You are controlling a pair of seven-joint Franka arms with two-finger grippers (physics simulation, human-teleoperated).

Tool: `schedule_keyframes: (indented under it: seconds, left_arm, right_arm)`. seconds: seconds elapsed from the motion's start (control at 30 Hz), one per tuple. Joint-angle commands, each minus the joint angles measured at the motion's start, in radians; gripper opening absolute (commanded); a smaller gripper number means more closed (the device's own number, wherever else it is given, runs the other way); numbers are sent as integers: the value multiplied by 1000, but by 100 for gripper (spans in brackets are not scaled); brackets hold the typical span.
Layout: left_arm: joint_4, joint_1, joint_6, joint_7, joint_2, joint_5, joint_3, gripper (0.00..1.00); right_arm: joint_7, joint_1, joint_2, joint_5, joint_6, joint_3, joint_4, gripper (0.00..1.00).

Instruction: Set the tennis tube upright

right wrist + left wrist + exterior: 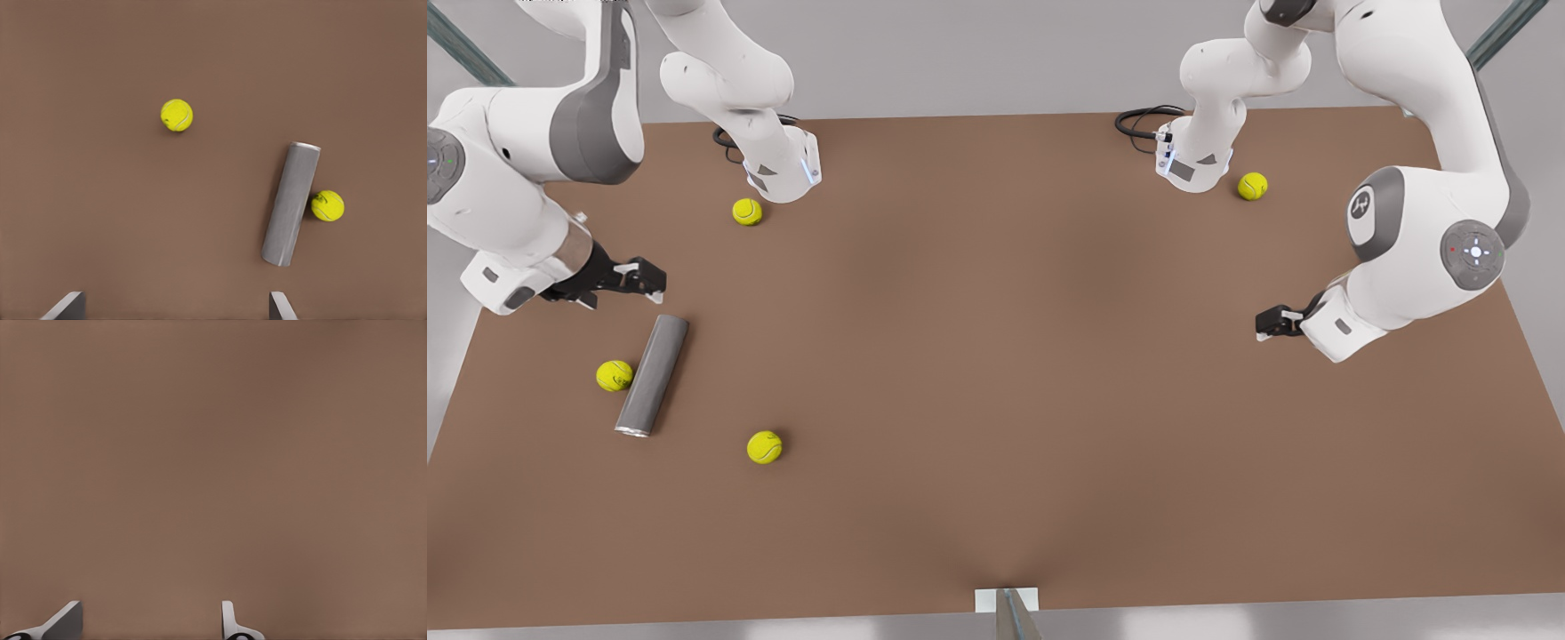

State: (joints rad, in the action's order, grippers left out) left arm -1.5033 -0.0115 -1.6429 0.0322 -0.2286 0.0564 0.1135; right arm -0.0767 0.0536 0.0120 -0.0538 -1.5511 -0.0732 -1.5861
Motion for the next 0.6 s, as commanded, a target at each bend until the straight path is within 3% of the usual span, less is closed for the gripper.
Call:
schedule_keyframes:
  seconds: [0.0, 0.2, 0.37, 0.47, 0.57]
  left_arm:
    - [0, 1, 0, 0, 0, -1, 0, 99]
    - [-24, 2, 25, -2, 3, 0, 0, 99]
    - [-28, -35, -41, -15, -75, 5, 0, 99]
    - [-28, -21, -72, -15, -100, 10, 2, 99]
    - [-23, -21, -66, -35, -95, 11, 29, 99]
  right_arm:
    - [0, -20, 0, 0, 0, 0, 0, 100]
    - [-2, 9, 57, 0, -20, 0, -57, 100]
    - [-9, 77, 214, -12, -81, 1, -98, 100]
    - [-3, 149, 183, -1, -112, -5, -158, 100]
    - [-14, 242, 102, 2, -222, -8, -324, 100]
